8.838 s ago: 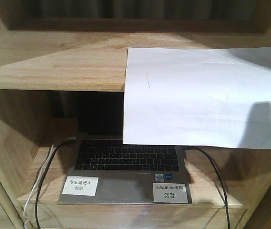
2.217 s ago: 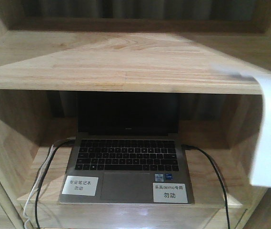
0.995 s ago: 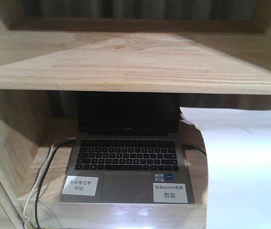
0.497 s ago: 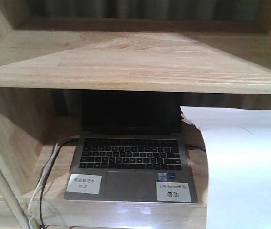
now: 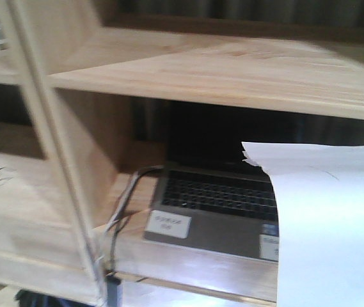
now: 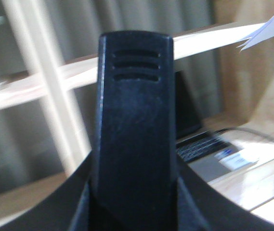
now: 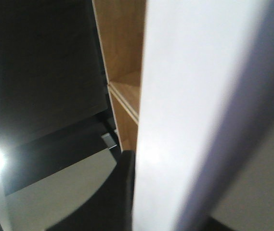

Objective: Grab stapler and paper to desk for stapling
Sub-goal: 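Drive the base toward the wooden desk holding stapler and paper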

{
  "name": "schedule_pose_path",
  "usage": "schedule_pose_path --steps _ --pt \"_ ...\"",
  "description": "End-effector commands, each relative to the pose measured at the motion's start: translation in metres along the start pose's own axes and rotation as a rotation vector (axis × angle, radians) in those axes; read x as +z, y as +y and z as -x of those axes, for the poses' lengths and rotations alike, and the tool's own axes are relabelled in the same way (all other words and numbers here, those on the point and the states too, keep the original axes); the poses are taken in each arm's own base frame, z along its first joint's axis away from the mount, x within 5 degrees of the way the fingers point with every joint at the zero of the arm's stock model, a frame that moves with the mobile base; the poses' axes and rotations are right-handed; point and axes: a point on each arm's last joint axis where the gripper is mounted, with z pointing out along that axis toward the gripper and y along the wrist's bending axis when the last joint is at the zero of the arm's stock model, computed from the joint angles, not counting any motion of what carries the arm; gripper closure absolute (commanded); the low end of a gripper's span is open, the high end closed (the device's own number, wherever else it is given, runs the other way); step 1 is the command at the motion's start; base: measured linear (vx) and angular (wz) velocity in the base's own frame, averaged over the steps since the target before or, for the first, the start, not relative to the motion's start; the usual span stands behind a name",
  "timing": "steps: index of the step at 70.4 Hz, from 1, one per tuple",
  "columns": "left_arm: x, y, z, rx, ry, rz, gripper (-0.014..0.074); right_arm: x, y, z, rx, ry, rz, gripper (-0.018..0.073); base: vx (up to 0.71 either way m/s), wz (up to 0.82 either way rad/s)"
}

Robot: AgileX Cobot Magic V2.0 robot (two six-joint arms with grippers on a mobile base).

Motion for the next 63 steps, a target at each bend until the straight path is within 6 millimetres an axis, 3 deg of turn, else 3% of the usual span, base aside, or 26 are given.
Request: schedule_pose_path --steps 1,63 --pt "0.0000 0.0030 0.0154 -0.012 -0.113 0.020 0.0603 0.0055 0.0060 0.0031 -0.013 -0.014 0.049 0.0561 -0.11 0.43" --pt "0.0000 0.0030 0.0154 -0.012 -0.113 0.020 0.0603 0.0055 0.0060 0.0031 -0.013 -0.014 0.049 0.0561 -0.13 0.45"
